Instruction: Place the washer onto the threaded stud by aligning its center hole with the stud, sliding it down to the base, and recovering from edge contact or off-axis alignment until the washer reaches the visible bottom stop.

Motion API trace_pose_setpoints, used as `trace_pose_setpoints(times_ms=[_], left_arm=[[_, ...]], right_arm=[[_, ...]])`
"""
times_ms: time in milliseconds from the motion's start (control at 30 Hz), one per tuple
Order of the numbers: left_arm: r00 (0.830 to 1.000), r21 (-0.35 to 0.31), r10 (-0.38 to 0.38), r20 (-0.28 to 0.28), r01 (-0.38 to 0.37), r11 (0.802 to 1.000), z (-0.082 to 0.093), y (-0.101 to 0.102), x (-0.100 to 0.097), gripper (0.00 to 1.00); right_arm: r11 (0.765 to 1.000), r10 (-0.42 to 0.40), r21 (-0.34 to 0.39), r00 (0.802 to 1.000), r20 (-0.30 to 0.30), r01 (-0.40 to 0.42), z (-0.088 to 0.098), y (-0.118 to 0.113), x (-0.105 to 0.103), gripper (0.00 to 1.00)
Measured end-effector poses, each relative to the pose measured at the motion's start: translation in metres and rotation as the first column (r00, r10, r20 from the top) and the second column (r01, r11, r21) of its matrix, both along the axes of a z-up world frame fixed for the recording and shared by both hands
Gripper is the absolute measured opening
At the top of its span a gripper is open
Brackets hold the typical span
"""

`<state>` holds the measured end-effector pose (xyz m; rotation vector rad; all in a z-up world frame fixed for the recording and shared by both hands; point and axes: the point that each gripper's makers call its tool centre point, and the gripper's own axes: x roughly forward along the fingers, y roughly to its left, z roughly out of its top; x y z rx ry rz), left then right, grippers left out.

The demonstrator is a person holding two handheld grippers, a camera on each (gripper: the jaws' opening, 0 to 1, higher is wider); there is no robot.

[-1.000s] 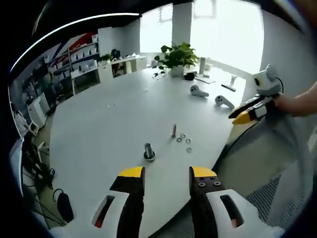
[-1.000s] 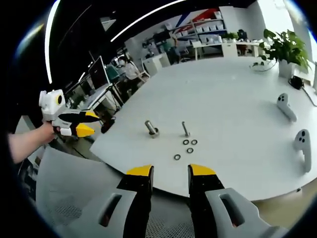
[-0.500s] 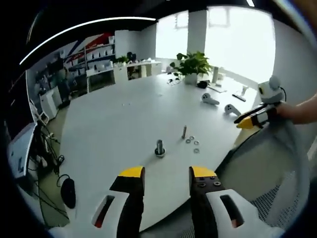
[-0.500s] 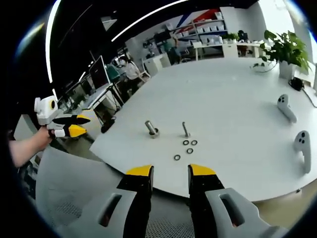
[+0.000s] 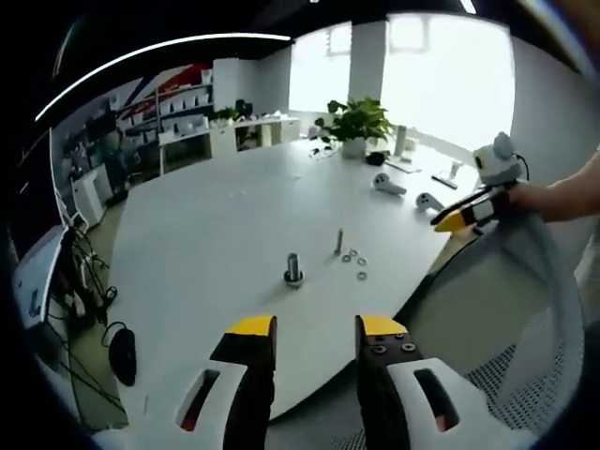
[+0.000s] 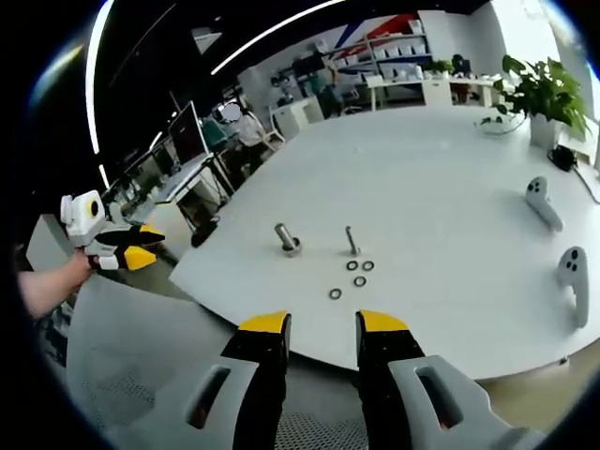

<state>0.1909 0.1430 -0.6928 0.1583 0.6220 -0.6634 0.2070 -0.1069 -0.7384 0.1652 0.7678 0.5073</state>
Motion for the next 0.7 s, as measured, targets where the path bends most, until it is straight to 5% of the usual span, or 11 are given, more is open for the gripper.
trace_pose_setpoints(times_ms=[233,700], left_arm=[[1.0,-0.044,0.005,0.014,-0.004,0.999,0.001,0.001,-0.002,0.27],[0.998,-0.095,-0.028,-0.054,0.023,0.995,-0.012,-0.004,-0.004,0.32]], right_arm=[[1.0,-0.006,-0.003,1.0,-0.01,0.006,-0.002,-0.002,-0.001,0.3],[1.0,-0.013,-0.016,1.0,-0.02,0.012,-0.005,-0.004,-0.002,0.28]])
